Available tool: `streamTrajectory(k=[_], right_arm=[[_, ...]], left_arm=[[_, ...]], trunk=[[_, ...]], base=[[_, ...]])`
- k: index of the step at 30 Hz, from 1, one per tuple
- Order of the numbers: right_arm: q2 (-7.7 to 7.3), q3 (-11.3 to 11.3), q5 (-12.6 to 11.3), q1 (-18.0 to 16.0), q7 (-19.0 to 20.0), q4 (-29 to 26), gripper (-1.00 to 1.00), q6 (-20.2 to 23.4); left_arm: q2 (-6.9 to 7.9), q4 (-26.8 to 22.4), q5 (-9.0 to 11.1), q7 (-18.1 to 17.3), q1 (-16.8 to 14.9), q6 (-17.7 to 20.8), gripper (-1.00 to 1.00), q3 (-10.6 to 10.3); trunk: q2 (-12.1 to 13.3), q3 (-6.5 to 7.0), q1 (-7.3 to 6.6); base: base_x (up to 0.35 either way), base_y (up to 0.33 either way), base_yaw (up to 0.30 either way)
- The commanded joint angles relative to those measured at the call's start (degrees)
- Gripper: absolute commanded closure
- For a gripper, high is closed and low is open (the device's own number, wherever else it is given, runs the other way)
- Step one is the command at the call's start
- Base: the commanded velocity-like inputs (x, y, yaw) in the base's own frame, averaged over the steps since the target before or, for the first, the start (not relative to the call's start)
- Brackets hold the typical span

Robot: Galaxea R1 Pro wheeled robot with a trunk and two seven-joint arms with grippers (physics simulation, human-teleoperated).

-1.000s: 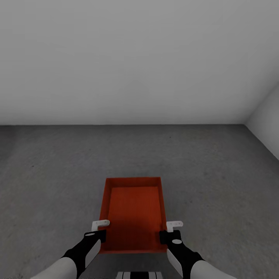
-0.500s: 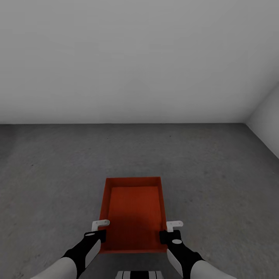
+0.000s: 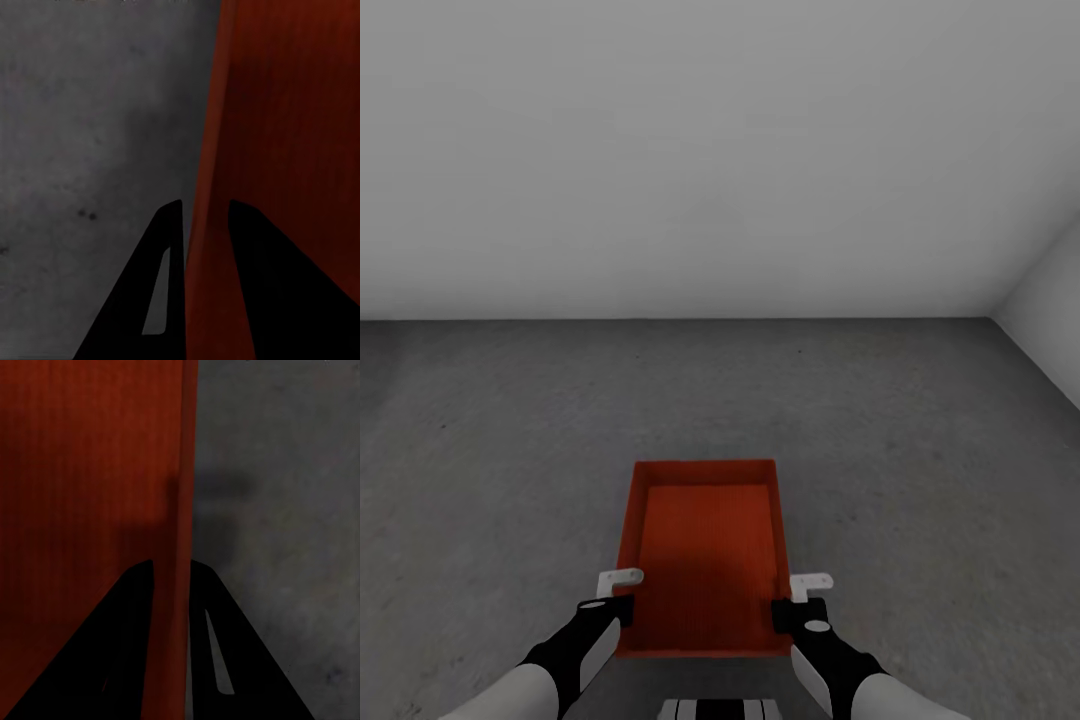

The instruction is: Move the two storage containers from the living room to the garage. In the garage, place one container on the floor and stack the other container on top of it (either order is fine).

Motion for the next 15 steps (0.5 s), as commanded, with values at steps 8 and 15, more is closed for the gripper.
streamTrajectory(k=[8, 15], right_arm=[[-0.04, -1.5, -1.3, 0.0, -2.6, 0.5, 1.0, -0.7], [-0.1, -1.5, -1.3, 0.0, -2.9, 0.5, 1.0, -1.0]], left_arm=[[0.0, -0.2, -0.2, 0.5, 0.0, -4.0, 1.0, 0.6], [-0.02, -0.3, -0.2, 0.5, 0.0, -4.0, 1.0, 0.6]], trunk=[[0.0, -0.03, -0.01], [0.0, -0.03, -0.01]], base=[[0.0, 0.0, 0.0], [0.0, 0.0, 0.0]])
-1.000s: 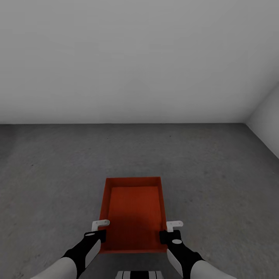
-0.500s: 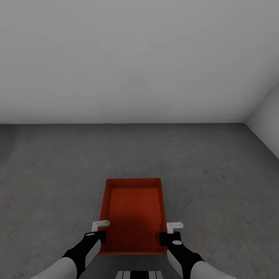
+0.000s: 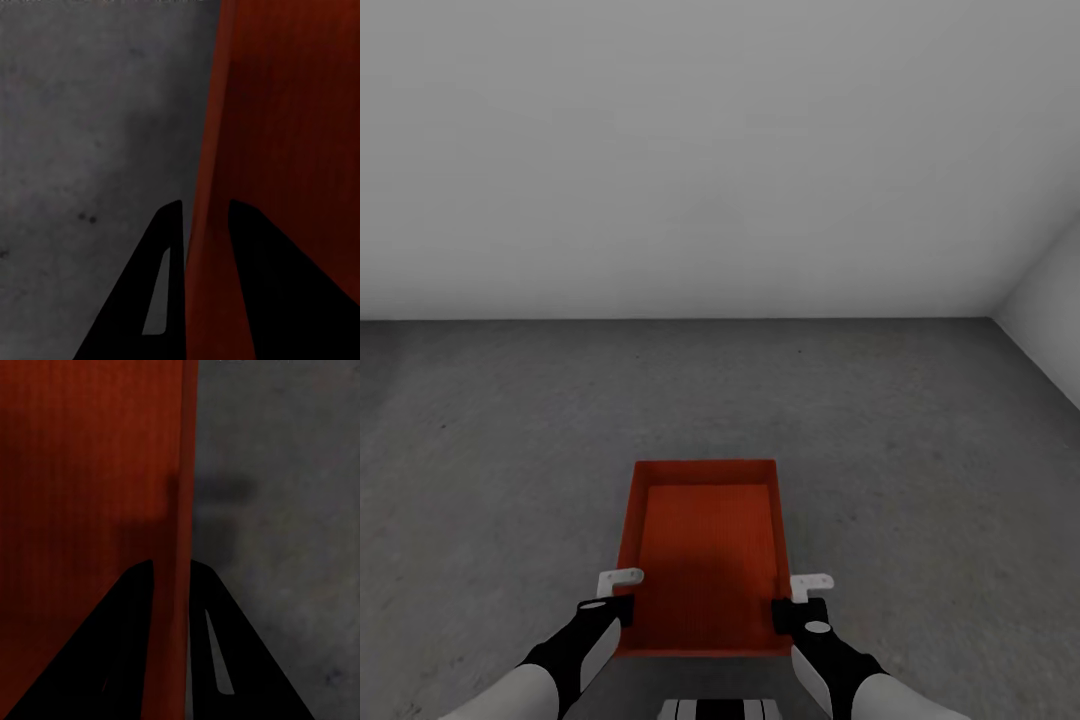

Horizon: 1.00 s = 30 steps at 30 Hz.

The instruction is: Move the two storage containers from the living room to the garage. In the garage, place one container on the floor and stack the other container on top of it (either order is fine).

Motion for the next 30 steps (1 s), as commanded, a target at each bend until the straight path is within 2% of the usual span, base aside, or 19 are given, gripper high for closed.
streamTrajectory(k=[1, 2, 3, 30], right_arm=[[-0.04, -1.7, -1.1, 0.0, -2.9, 0.3, 1.0, -0.3], [-0.05, -1.7, -1.1, 0.0, -2.9, 0.3, -1.0, -0.3], [-0.06, -1.7, -1.1, 0.0, -2.9, 0.3, -1.0, -0.3], [-0.07, -1.6, -1.1, 0.0, -2.6, 0.3, -1.0, -0.2]], left_arm=[[0.05, -0.3, 0.0, 0.5, -0.1, -3.5, 1.0, 0.6], [0.05, -0.3, 0.0, 0.4, -0.1, -3.5, 1.0, 0.6], [0.05, -0.2, 0.0, 0.4, -0.1, -3.4, -1.0, 0.6], [0.08, -0.2, 0.1, 0.7, -0.1, -3.4, -1.0, 0.6]], trunk=[[0.0, -0.03, -0.01], [0.0, -0.03, -0.01], [0.0, -0.03, -0.01], [0.0, -0.03, -0.01]], base=[[0.0, 0.0, 0.0], [0.0, 0.0, 0.0], [0.0, 0.0, 0.0], [0.0, 0.0, 0.0]])
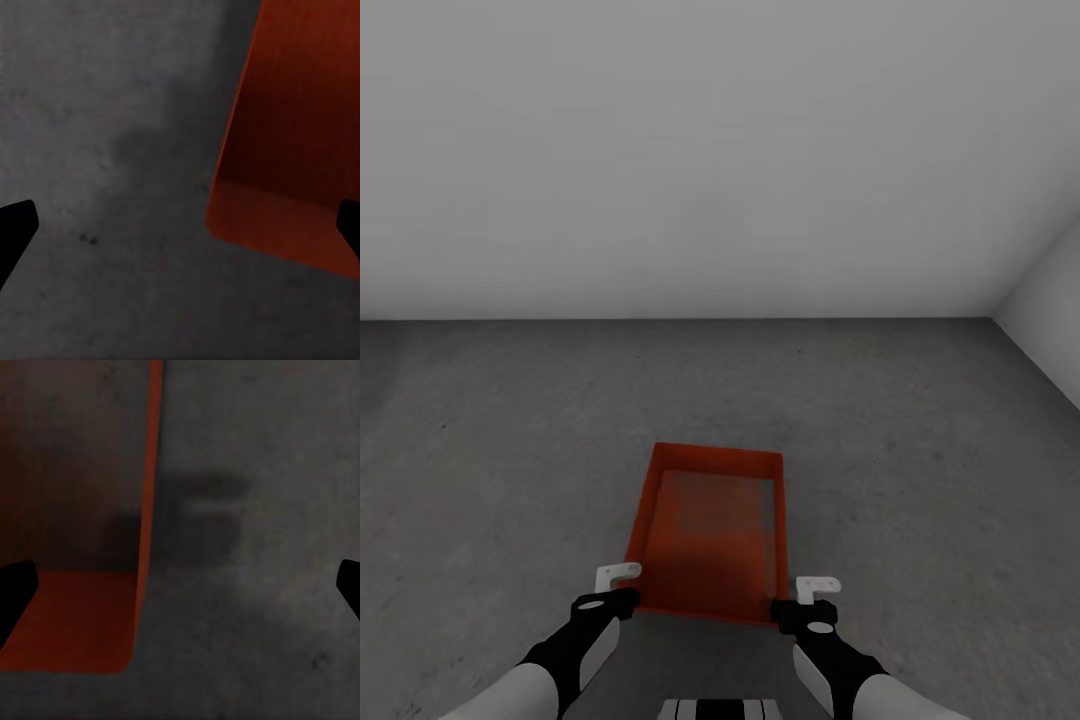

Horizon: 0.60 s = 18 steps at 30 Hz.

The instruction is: Move the two storage containers from the living room to the garage. In the garage, place one container on the floor and stack the other container on top of it (either order is fine).

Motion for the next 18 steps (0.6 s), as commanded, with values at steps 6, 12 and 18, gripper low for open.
streamTrajectory(k=[6, 12, 18], right_arm=[[-0.01, 0.5, -0.6, 0.0, -0.2, 0.1, -1.0, -0.2], [-0.01, 0.5, -0.6, 0.0, -0.2, 0.1, -1.0, 0.0], [0.03, 0.5, -0.6, 0.0, -0.3, 0.1, -1.0, 0.2]], left_arm=[[0.07, -0.1, 0.5, 0.4, 0.0, 0.3, -1.0, -0.5], [0.08, -0.1, 0.5, 0.4, 0.0, 0.3, -1.0, -0.4], [0.02, -0.1, 0.5, 0.4, 0.0, 0.3, -1.0, -0.4]], trunk=[[1.6, 0.68, -0.89], [4.0, 1.76, -2.2], [6.4, 2.84, -3.52]], base=[[0.0, 0.0, 0.0], [0.0, 0.0, 0.0], [0.0, 0.0, 0.0]])
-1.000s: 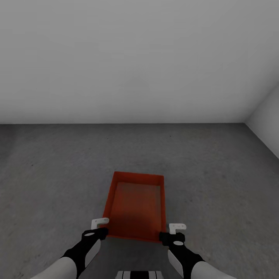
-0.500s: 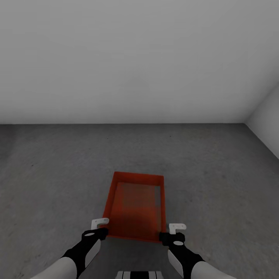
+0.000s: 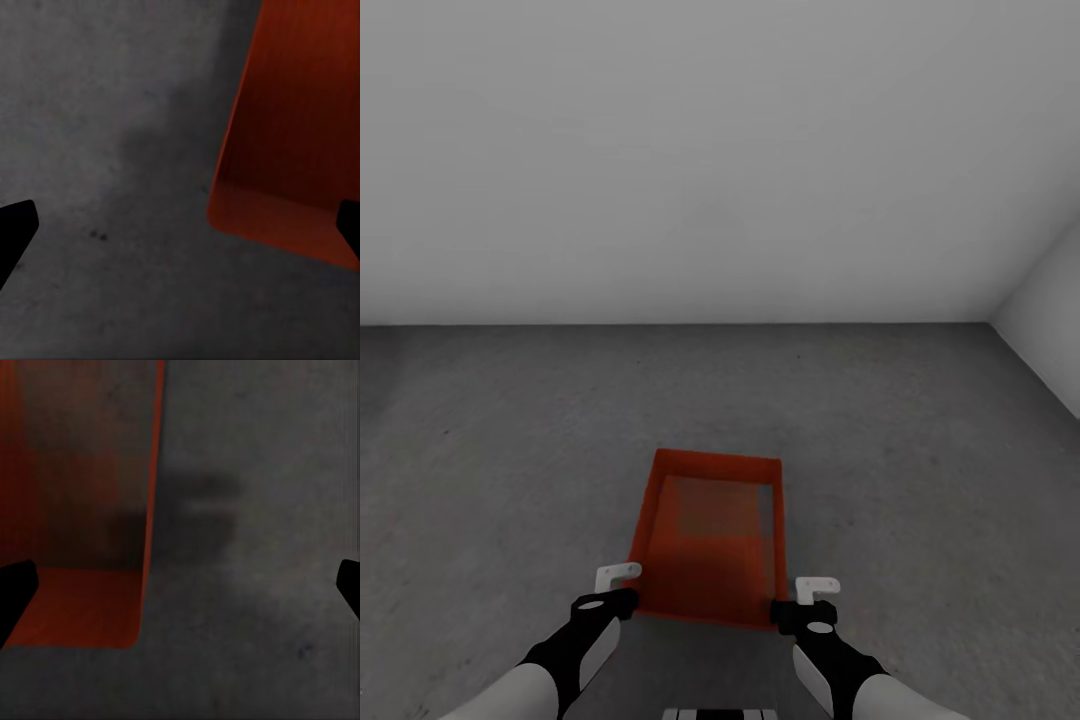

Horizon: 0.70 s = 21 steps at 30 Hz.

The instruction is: Move the two storage containers from the living room to the garage. In the garage, place one container on the floor and stack the other container on top of it (either order is fine).

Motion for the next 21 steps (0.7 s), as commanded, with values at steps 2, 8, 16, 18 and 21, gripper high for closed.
streamTrajectory(k=[2, 8, 16, 18, 21], right_arm=[[0.01, 0.5, -0.6, 0.0, -0.3, 0.0, -1.0, -0.2], [0.01, 0.5, -0.6, 0.0, -0.4, 0.0, -1.0, 0.0], [0.04, 0.5, -0.6, 0.0, -0.5, 0.0, -1.0, -0.3], [0.04, 0.5, -0.6, 0.0, -0.5, 0.0, -1.0, -0.5], [0.04, 0.5, -0.7, 0.0, -0.5, 0.0, -1.0, -0.5]], left_arm=[[0.04, -0.1, 0.5, 0.4, 0.0, 0.3, -1.0, -0.5], [0.03, -0.2, 0.5, 0.4, 0.0, 0.3, -1.0, -0.5], [0.09, -0.2, 0.5, 0.4, 0.0, 0.2, -1.0, -0.5], [0.08, -0.3, 0.5, 0.4, 0.0, 0.2, -1.0, -0.5], [0.1, -0.3, 0.5, 0.4, 0.0, 0.2, -1.0, -0.5]], trunk=[[0.8, 0.33, -0.45], [3.2, 1.41, -1.77], [6.4, 2.84, -3.53], [7.2, 3.2, -3.97], [8.4, 3.74, -4.62]], base=[[0.0, 0.0, 0.0], [0.0, 0.0, 0.0], [0.0, 0.0, 0.0], [0.0, 0.0, 0.0], [0.0, 0.0, 0.0]])
